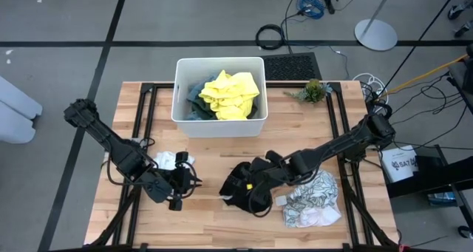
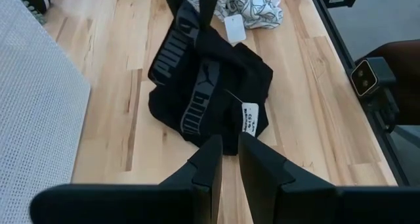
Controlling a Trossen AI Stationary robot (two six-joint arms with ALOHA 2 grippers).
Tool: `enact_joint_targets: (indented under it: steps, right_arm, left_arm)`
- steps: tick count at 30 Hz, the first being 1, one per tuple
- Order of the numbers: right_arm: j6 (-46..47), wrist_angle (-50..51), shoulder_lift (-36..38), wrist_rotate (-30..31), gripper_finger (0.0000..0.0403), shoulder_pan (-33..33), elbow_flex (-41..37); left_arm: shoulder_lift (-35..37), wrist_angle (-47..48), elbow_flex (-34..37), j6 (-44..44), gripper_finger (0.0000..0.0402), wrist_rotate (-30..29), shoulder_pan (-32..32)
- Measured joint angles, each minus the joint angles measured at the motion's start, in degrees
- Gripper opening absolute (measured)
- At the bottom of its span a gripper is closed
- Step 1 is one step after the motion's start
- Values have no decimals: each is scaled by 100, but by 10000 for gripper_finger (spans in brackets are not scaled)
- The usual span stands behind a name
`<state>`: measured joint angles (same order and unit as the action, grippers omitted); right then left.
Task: Fold laundry
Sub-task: Fold the black underwear, then put the folded black underwear into the white laundry bin
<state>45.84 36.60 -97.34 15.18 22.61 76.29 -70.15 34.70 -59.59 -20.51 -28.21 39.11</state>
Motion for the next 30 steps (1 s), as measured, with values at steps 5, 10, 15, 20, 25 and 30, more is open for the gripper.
enact_joint_targets:
  steps: [5,10,15,20,25,30]
  right_arm:
    - [24,140,11,-18,180,-2,0]
    - [38,216,11,-59,216,0,0]
    - [-44,322,11,-68,233,0,0]
    - [-227,312,11,-38,227,-17,0]
    - [-279,340,128,-28,220,-15,0]
    - [-146,355,381,-5,220,-5,0]
  left_arm:
    - [0,2,0,-2,61,0,0]
    - [0,2,0,-4,61,-2,0]
    - [-42,-161,0,26,61,-7,-21]
    - [-441,-946,0,699,61,1,-126]
    - [-1106,-1795,0,1703,61,495,-300]
    - [-1811,-2947,0,2532,61,678,-515]
